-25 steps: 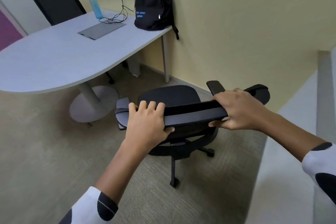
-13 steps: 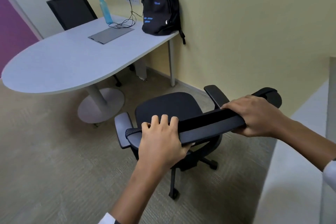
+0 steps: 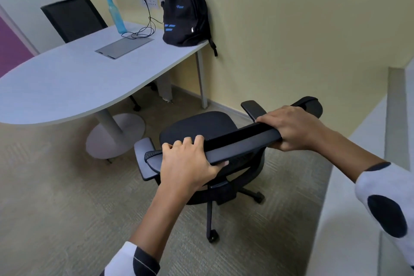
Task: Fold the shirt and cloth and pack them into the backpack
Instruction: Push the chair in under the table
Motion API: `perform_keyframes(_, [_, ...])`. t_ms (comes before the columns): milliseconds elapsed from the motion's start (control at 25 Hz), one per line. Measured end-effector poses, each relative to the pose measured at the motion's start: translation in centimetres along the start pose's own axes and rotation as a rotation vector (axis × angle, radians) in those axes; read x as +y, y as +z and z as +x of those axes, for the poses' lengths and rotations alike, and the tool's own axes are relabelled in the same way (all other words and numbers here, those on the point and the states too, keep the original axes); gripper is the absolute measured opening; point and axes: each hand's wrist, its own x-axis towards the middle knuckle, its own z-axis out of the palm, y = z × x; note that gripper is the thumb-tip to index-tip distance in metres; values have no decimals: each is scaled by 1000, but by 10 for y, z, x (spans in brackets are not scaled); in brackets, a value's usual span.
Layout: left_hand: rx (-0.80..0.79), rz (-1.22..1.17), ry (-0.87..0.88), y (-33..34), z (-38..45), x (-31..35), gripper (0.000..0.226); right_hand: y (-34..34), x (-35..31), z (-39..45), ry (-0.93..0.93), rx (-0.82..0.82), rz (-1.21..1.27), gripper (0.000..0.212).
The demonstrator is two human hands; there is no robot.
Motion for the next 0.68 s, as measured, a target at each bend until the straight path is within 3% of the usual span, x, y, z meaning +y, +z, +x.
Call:
perform_keyframes(240, [19, 8, -22, 3, 10, 1, 79, 2, 11, 11, -42, 0, -14, 63])
perform_keyframes(680, [34, 10, -40, 3, 34, -1, 79, 8, 27, 40, -44, 15, -4, 55])
